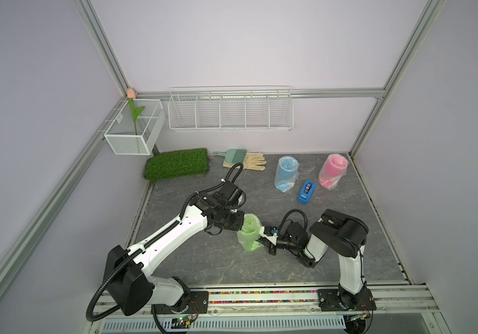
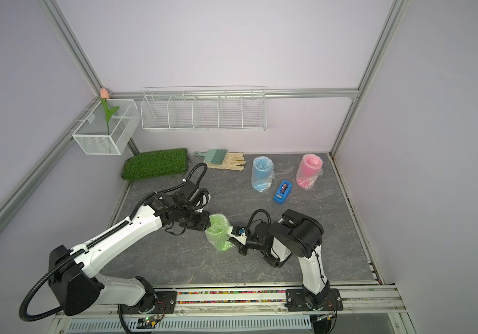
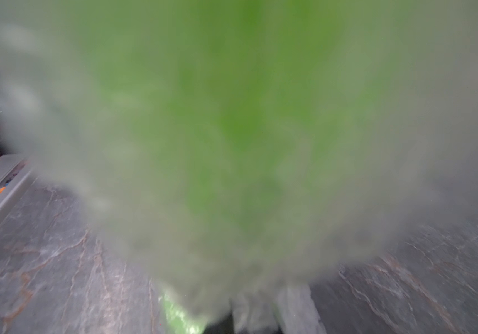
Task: Wrap wine glasses in bubble wrap
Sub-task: Pick up the bubble wrap from the center of the board, then place the bubble wrap at the center of the board.
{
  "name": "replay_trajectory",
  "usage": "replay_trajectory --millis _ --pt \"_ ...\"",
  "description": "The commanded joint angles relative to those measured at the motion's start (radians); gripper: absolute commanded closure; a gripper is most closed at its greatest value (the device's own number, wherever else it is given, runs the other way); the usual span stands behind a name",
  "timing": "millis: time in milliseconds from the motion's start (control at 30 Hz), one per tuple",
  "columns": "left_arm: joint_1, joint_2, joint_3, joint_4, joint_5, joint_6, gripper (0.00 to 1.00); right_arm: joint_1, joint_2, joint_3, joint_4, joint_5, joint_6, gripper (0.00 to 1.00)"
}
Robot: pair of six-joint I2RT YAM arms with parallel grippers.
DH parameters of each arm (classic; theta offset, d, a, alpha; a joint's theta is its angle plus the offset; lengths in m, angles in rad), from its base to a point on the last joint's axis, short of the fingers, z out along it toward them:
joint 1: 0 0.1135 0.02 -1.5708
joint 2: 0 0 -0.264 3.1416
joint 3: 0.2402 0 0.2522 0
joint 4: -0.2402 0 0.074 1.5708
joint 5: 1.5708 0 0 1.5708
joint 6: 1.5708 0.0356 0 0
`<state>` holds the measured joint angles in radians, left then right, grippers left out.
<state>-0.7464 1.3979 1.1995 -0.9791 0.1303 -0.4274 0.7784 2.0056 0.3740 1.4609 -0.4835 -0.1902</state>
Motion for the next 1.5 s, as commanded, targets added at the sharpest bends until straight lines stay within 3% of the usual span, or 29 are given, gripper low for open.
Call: replay_trajectory --millis 0,233,400,567,967,1233,1467 --pt "-0.001 0.042 0.033 -0.045 0.013 0.006 0.84 -0.011 -0.001 -0.019 -0.028 0.027 0.014 0.93" --pt "0.005 0.096 0.188 -0.159 -0.146 0.039 0.95 -0.019 -0.145 -0.085 -0.104 0.127 0.011 0.58" --pt "0.047 0.214 0.376 -0.241 -0.246 0.134 0.96 -0.024 -0.317 -0.102 -0.32 0.14 -0.001 0.56" --pt "0.13 0.385 0.634 -0.308 -0.254 0.239 0.96 -0.025 -0.536 -0.02 -0.755 0.194 0.013 0.56" --pt "0.248 0.936 1.441 -0.544 -0.23 0.421 0.96 -0.03 -0.841 0.143 -1.346 0.407 0.143 0.52" --pt "0.292 0.986 1.443 -0.428 -0.099 0.442 0.9 -0.038 -1.0 0.227 -1.601 0.554 0.131 0.49" --pt "0.301 1.035 1.437 -0.427 -0.088 0.456 0.81 -0.046 -1.066 0.259 -1.687 0.598 0.118 0.47"
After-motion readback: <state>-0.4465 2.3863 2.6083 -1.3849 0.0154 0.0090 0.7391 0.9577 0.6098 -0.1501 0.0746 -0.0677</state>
